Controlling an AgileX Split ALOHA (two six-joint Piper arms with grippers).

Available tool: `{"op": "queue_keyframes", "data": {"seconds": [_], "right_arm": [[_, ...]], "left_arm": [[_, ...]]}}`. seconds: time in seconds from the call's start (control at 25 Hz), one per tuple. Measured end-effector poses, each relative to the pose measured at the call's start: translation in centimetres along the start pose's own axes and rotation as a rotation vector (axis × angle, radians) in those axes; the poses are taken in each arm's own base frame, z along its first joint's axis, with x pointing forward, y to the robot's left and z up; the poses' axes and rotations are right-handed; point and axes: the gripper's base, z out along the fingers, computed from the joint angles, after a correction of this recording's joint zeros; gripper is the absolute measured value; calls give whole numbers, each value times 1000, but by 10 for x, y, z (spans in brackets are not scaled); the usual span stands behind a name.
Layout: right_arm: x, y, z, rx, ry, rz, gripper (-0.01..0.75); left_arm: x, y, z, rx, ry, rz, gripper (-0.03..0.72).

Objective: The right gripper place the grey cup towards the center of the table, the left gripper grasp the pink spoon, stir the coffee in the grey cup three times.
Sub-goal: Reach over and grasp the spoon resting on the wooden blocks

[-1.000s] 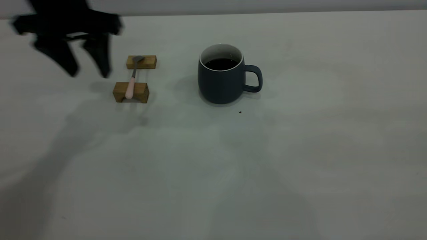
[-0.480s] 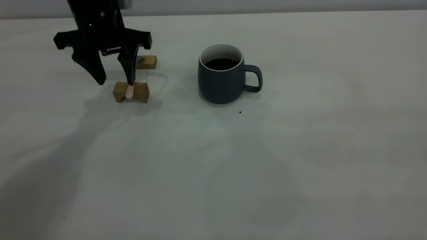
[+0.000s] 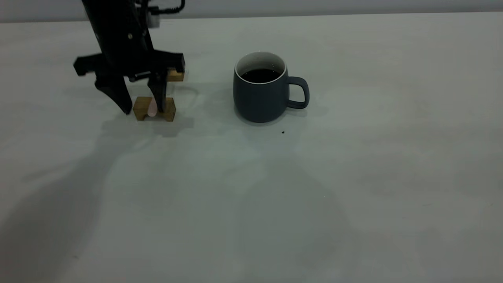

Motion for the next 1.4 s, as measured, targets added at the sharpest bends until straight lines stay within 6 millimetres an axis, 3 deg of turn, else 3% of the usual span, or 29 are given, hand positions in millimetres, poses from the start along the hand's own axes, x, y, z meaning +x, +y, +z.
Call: {"op": "queue_keyframes", "data": {"seconds": [0.96, 1.16, 1.4], "right_arm": [[0, 0, 0, 0, 0, 0, 471], [0, 0, 0, 0, 0, 0, 471], [0, 0, 0, 0, 0, 0, 471]], "left_arm": [[-10, -6, 29, 41, -30, -31, 569], [-8, -6, 29, 35, -10, -31, 486], [-5, -5, 29, 24, 24, -29, 267]]}}
